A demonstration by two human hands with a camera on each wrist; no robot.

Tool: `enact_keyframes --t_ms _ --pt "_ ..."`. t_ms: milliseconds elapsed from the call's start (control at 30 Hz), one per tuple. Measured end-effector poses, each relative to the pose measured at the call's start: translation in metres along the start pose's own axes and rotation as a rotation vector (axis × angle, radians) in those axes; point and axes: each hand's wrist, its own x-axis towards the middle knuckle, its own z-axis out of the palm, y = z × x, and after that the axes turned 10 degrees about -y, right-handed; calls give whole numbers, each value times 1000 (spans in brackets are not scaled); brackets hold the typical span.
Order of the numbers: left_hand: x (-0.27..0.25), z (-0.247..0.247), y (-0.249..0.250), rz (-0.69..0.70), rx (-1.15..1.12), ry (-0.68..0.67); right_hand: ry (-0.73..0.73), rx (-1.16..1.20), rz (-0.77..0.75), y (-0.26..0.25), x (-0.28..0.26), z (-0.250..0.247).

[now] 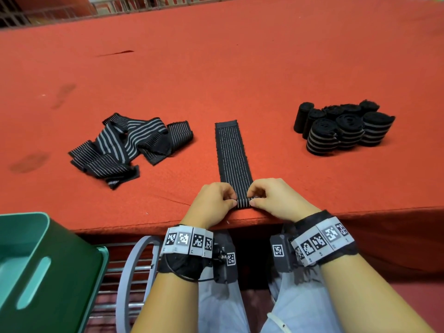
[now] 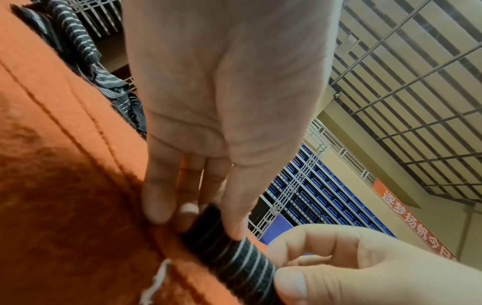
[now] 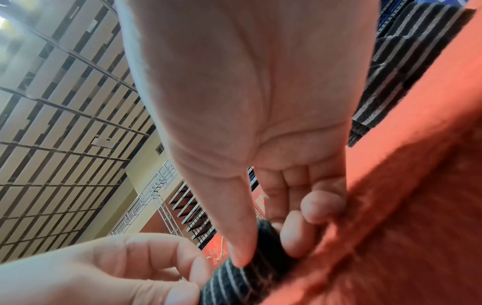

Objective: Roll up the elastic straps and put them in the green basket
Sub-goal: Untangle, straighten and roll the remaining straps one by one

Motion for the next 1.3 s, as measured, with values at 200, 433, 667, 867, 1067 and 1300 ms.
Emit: enact_keyframes --t_ms 200,433,667,867,1067,1300 --pt "5 0 0 -2 16 19 25 -42 -7 1 8 3" --pt "7 4 -2 34 52 40 60 -21 -11 4 11 5" --pt "5 2 -2 25 86 38 106 -64 37 0 12 9" --pt "7 2 -4 32 120 33 117 -76 -5 -1 9 9" --pt "9 1 -6 53 139 44 37 -111 -52 0 5 2" --pt "14 -4 -4 47 148 15 58 -130 -76 1 13 -1"
